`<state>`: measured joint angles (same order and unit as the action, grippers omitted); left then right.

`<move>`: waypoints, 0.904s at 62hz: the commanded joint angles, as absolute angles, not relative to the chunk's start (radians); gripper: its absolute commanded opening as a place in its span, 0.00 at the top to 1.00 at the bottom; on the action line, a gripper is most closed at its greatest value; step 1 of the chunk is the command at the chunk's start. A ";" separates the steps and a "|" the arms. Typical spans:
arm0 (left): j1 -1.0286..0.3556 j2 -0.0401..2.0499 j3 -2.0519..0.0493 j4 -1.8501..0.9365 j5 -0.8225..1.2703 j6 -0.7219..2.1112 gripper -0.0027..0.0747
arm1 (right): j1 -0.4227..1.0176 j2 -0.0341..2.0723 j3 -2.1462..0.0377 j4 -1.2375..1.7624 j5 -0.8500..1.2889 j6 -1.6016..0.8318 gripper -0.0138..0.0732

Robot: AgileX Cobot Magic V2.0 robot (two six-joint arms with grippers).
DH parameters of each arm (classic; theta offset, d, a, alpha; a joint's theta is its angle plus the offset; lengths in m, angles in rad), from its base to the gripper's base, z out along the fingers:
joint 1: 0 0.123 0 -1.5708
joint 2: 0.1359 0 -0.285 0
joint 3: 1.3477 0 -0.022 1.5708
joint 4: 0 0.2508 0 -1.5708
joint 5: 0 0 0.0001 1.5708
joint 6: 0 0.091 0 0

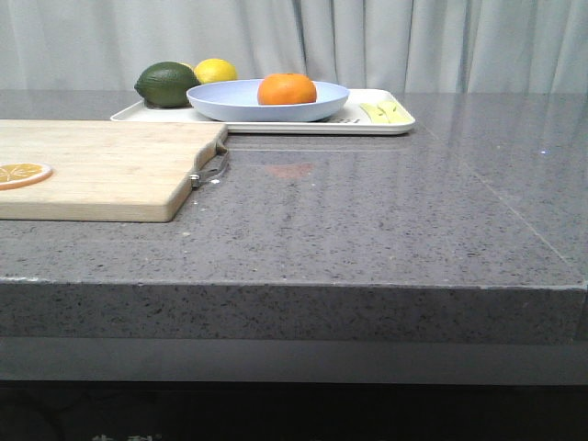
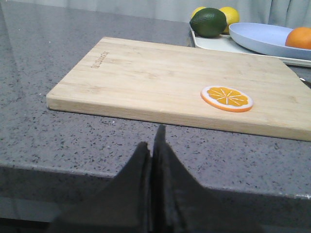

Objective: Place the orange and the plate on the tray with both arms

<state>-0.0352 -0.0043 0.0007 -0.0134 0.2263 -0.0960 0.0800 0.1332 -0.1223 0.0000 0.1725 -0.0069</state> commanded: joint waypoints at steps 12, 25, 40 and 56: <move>-0.033 -0.026 0.004 -0.021 0.147 -0.097 0.99 | 0.070 0.011 -0.016 0.005 0.101 -0.012 0.92; -0.033 -0.024 0.004 -0.021 0.147 -0.097 0.99 | 0.070 -0.032 0.024 0.005 0.133 -0.012 0.92; -0.033 -0.024 0.004 -0.021 0.147 -0.097 0.99 | 0.070 -0.032 0.024 0.005 0.152 -0.012 0.92; -0.033 -0.024 0.004 -0.021 0.147 -0.097 0.99 | 0.070 -0.032 0.024 0.005 0.152 -0.012 0.92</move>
<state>-0.0352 -0.0043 0.0007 -0.0134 0.2263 -0.0956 0.0758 -0.0084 0.0277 0.0068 0.2217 -0.0069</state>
